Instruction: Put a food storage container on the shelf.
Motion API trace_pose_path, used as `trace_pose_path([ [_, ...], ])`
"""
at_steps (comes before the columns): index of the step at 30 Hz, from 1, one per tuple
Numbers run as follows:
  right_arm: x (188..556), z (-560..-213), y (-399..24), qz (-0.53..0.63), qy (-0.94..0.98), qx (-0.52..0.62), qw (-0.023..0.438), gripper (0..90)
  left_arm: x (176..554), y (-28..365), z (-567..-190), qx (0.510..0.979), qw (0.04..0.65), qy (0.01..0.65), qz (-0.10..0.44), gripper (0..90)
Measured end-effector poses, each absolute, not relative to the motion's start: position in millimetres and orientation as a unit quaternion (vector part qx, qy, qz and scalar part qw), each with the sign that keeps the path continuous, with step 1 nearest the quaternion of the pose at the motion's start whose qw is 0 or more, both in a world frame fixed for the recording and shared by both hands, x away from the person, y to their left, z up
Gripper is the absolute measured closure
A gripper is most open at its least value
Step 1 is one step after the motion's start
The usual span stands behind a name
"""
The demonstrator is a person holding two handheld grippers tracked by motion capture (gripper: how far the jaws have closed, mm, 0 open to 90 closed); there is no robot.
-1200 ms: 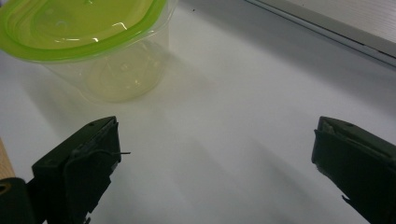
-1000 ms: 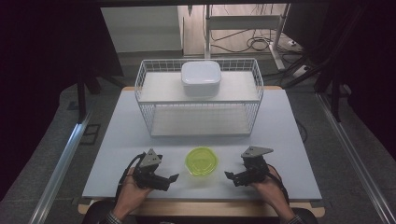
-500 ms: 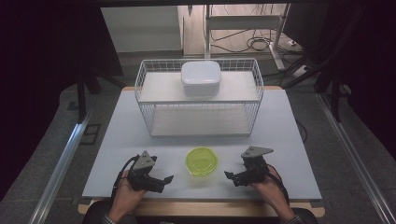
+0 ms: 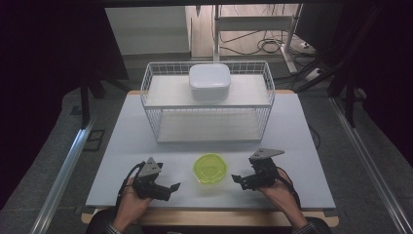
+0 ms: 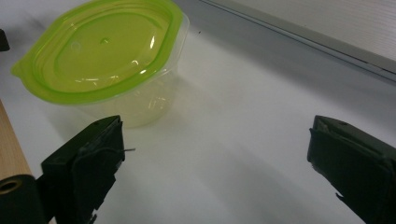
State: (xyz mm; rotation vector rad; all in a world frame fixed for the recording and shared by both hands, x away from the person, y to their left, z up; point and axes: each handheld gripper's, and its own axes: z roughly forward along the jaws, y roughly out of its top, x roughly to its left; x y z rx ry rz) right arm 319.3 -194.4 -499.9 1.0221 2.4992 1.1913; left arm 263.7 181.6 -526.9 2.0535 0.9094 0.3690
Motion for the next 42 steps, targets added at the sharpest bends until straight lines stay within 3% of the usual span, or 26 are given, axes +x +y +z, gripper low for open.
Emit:
trace_pose_path([
  [3,324,-497,-192,0.406,0.840,0.352,0.073,3.5,264,182,-527,0.817,0.421,0.365,0.148,1.7],
  [14,346,-480,-185,0.430,0.826,0.364,0.001,36.8,264,181,-528,0.819,0.418,0.363,0.149,1.7],
  [28,379,-493,-162,0.422,0.810,0.390,-0.119,59.7,264,180,-529,0.823,0.417,0.357,0.146,1.9],
  [36,389,-502,-164,0.421,0.785,0.410,-0.193,78.8,264,179,-529,0.826,0.414,0.354,0.146,2.2],
  [42,386,-498,-164,0.419,0.786,0.408,-0.202,81.4,264,179,-529,0.825,0.415,0.354,0.147,2.3],
])
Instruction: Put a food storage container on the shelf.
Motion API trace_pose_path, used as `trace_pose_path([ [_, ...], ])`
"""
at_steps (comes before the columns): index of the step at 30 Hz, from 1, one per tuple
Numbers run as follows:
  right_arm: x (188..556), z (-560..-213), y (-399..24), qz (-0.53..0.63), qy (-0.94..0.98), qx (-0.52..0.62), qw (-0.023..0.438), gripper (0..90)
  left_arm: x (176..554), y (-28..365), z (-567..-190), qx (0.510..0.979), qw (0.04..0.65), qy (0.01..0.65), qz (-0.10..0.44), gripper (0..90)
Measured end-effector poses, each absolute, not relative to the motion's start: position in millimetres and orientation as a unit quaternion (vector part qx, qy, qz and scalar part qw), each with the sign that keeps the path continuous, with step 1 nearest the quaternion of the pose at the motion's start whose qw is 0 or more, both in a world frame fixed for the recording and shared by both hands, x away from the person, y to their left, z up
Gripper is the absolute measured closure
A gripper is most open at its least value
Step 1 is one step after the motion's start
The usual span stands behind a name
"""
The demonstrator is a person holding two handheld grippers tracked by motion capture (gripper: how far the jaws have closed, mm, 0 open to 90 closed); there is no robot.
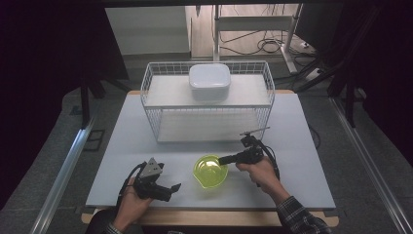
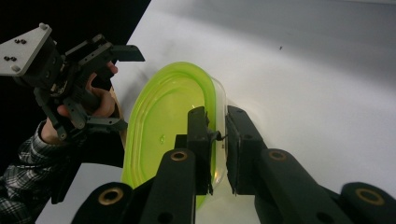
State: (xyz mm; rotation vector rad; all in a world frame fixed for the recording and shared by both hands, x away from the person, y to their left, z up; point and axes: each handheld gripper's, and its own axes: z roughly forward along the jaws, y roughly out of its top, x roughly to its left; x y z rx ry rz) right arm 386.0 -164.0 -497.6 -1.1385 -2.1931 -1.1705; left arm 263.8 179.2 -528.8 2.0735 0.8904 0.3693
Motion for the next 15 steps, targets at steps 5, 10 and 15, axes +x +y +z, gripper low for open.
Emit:
trace_pose_path([
  [5,383,-490,-168,-0.433,-0.778,-0.409,0.203,81.5,263,180,-528,0.823,0.416,0.356,0.152,2.2],
  [10,382,-480,-175,-0.449,-0.768,-0.413,0.197,81.6,264,181,-527,0.819,0.420,0.359,0.155,2.2],
  [15,381,-470,-181,-0.466,-0.759,-0.411,0.195,81.6,264,181,-527,0.819,0.419,0.360,0.157,2.2],
])
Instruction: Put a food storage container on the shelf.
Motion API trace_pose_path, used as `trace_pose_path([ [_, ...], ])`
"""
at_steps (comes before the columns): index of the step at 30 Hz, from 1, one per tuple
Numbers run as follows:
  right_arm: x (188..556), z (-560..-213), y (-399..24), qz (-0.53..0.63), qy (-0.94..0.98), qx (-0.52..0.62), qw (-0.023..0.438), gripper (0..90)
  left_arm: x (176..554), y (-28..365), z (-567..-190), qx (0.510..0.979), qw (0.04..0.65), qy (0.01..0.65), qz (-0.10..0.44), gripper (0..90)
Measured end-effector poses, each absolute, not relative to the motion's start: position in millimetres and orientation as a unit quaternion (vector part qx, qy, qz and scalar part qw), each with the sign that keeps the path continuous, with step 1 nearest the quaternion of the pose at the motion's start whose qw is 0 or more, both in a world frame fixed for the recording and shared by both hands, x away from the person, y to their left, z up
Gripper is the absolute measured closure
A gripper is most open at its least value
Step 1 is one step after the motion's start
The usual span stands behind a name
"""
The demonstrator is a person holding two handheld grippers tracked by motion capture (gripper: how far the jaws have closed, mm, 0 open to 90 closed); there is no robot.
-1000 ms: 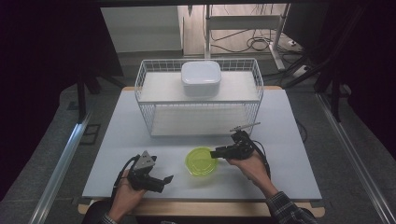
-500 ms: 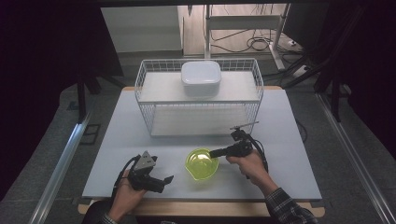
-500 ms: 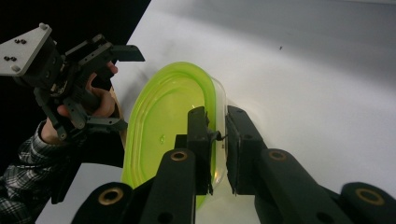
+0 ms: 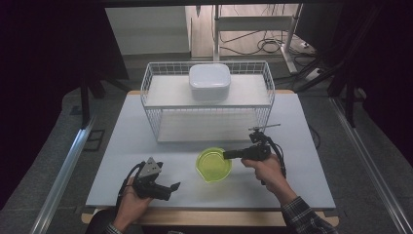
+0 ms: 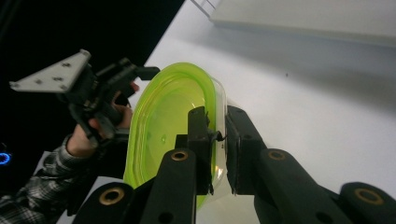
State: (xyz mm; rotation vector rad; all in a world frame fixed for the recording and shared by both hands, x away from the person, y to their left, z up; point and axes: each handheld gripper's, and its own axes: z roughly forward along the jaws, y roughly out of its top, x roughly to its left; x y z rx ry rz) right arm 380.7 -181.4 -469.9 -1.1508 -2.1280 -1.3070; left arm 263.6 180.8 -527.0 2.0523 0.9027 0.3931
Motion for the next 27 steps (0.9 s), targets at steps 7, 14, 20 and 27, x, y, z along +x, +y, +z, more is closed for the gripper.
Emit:
trace_pose_path([
  [7,379,-449,-187,-0.490,-0.749,-0.407,0.184,81.6,264,183,-526,0.812,0.425,0.366,0.161,1.9],
  [14,381,-430,-193,-0.509,-0.738,-0.407,0.173,81.6,265,185,-526,0.808,0.428,0.372,0.159,1.7],
  [20,385,-411,-197,-0.525,-0.730,-0.407,0.161,81.6,265,185,-526,0.808,0.428,0.373,0.159,1.6],
  [27,390,-391,-199,-0.542,-0.721,-0.406,0.149,81.7,265,187,-526,0.803,0.435,0.377,0.157,1.3],
])
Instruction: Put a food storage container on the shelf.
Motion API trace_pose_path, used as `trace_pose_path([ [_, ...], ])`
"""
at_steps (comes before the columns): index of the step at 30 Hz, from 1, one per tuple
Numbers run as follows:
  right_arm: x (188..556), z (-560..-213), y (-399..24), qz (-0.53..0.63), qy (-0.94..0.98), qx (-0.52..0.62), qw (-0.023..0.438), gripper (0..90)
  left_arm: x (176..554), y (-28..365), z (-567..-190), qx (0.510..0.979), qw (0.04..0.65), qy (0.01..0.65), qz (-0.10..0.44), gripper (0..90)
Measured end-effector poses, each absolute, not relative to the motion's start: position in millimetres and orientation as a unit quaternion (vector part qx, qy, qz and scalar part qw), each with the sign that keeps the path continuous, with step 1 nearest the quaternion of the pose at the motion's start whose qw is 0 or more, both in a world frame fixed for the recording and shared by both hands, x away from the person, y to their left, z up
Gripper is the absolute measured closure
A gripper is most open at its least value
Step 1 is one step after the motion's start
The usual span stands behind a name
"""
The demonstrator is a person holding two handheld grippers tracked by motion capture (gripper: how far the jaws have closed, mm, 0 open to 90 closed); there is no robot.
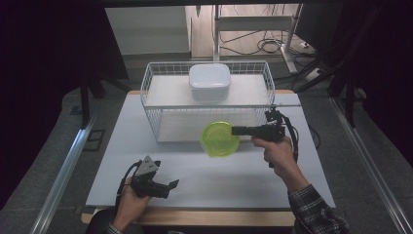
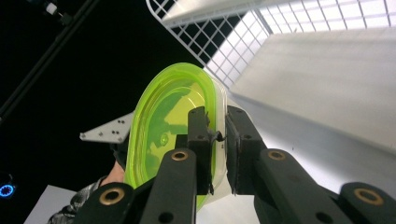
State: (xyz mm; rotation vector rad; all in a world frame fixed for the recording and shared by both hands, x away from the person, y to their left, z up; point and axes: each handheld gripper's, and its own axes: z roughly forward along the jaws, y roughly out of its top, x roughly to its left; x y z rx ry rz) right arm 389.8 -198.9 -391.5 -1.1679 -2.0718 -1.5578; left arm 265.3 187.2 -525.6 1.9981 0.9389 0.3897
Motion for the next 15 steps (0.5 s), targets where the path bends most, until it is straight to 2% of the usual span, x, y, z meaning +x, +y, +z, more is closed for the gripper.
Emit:
trace_pose_path([
  [15,401,-348,-198,-0.569,-0.706,-0.401,0.130,81.6,266,188,-526,0.801,0.437,0.378,0.156,1.2],
])
